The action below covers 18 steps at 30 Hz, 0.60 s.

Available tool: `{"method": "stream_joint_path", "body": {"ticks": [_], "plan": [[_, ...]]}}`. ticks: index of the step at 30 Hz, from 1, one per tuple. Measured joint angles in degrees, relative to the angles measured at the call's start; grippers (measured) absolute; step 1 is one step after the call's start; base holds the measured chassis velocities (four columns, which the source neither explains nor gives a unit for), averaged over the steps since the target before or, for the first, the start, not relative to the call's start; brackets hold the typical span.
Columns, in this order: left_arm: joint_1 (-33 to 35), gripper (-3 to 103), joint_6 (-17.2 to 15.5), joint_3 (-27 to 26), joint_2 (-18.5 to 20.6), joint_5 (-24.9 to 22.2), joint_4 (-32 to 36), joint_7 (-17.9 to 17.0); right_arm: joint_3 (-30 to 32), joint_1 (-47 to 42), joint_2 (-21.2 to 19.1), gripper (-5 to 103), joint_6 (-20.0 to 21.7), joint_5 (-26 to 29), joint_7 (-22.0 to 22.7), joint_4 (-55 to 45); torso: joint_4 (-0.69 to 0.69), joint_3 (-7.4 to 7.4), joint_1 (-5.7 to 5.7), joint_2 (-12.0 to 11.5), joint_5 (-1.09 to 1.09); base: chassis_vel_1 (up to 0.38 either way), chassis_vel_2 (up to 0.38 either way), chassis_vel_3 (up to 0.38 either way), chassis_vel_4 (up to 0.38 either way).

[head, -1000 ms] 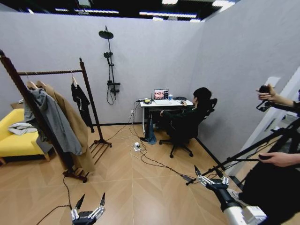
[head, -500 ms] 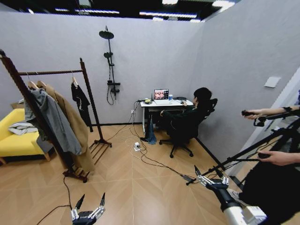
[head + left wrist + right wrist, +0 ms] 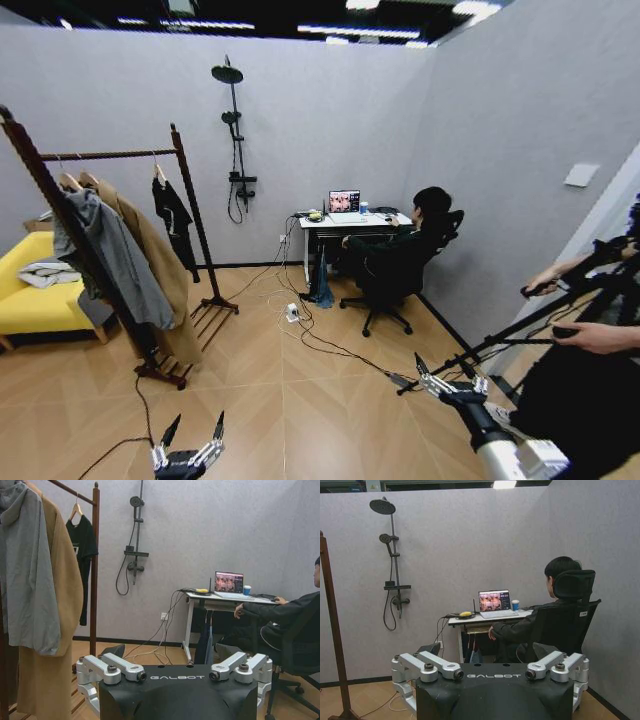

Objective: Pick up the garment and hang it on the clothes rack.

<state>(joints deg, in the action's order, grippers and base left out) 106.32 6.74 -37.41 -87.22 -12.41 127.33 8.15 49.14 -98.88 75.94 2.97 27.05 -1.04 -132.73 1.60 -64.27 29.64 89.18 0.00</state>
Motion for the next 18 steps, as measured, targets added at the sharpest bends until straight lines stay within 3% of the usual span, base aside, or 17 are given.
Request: {"method": "stream_joint_path", "body": {"ticks": [18], "plan": [[0.0, 100, 0.0, 0.0, 0.0, 0.0, 0.0, 0.0, 0.0, 0.0, 0.0, 100, 0.0, 0.0, 0.0, 0.0, 0.00, 0.00, 0.00, 0.0, 0.00, 0.000, 0.000, 0.000, 0.000]]}}
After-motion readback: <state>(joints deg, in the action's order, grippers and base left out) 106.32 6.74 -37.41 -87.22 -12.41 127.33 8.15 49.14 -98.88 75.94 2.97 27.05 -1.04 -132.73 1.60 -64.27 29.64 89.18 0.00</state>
